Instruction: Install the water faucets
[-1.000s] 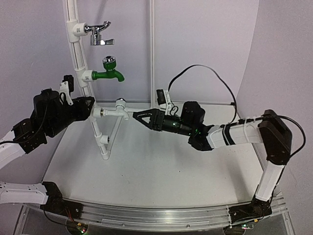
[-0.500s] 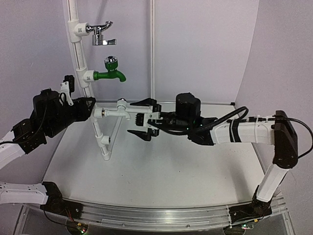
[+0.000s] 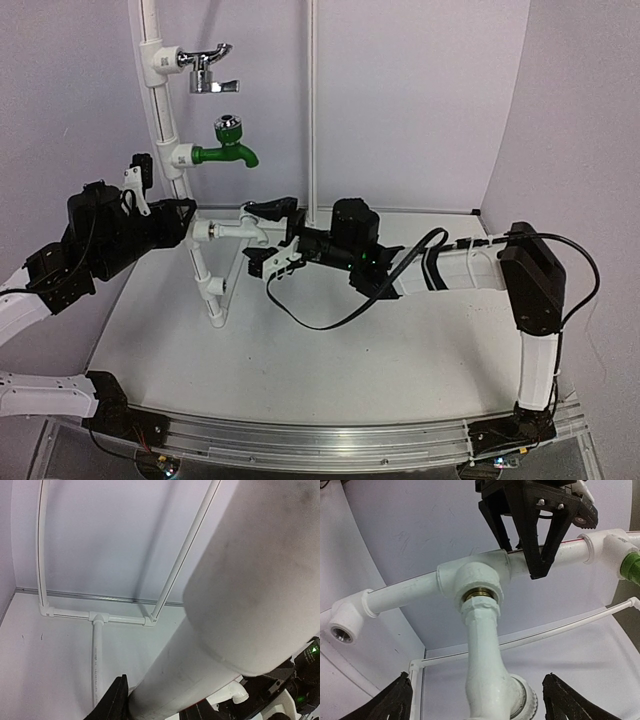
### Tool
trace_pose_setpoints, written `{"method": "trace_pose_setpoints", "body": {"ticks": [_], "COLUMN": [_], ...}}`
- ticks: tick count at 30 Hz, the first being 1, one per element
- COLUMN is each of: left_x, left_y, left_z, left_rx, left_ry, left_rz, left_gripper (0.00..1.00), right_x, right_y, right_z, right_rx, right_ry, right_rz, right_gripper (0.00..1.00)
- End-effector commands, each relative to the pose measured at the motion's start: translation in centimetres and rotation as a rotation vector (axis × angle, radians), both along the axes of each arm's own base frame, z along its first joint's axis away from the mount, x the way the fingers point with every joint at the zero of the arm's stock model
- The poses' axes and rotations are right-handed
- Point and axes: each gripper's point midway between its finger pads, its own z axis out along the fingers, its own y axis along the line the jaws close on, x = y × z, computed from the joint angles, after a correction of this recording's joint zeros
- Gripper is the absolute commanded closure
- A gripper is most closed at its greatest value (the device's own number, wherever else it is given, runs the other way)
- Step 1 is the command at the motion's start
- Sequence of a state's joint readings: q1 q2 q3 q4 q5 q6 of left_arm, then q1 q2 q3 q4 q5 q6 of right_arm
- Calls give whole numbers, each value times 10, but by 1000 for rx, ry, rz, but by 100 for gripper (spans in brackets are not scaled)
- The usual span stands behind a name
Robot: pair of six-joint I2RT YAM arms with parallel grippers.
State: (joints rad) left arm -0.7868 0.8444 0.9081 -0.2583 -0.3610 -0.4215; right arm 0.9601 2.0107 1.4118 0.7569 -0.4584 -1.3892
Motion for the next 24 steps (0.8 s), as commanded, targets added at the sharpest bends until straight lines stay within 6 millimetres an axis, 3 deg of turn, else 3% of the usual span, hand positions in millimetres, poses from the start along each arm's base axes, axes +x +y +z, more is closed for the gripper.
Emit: {"method": "trace_pose_setpoints", "body": {"ticks": [1,4,7,13,17,21,24], "left_x": [-21,-22,-23,-24,-24,-25,-26], "left_y": [-33,-33,-33,-37,-41,-43,-42], "left_z": [-23,-21,-22,-26,-26,-23,-21], "left_rx": [-116,-120,-117,-107,-102,-98,-107], "left_ry": [149,146,146,157,158,152,149], "left_rz": [-164,-172,-176,-194,-213,-227,-228], "left_gripper": [100,100,100,100,100,100,100], "right_x": [10,15,16,2,-27,-53,-78], "right_y": [1,4,2,-1,-8,-14,-20], "right_z": [37,38,39,31,18,31,41], "right_rx": [105,113,121,38,-98,-133,-139], "right_ry": [-83,-72,-43,71,332,665,911], "right_rz": [-29,-39,-32,31,150,249,357], "right_gripper": [12,20,42,71,80,99,100]}}
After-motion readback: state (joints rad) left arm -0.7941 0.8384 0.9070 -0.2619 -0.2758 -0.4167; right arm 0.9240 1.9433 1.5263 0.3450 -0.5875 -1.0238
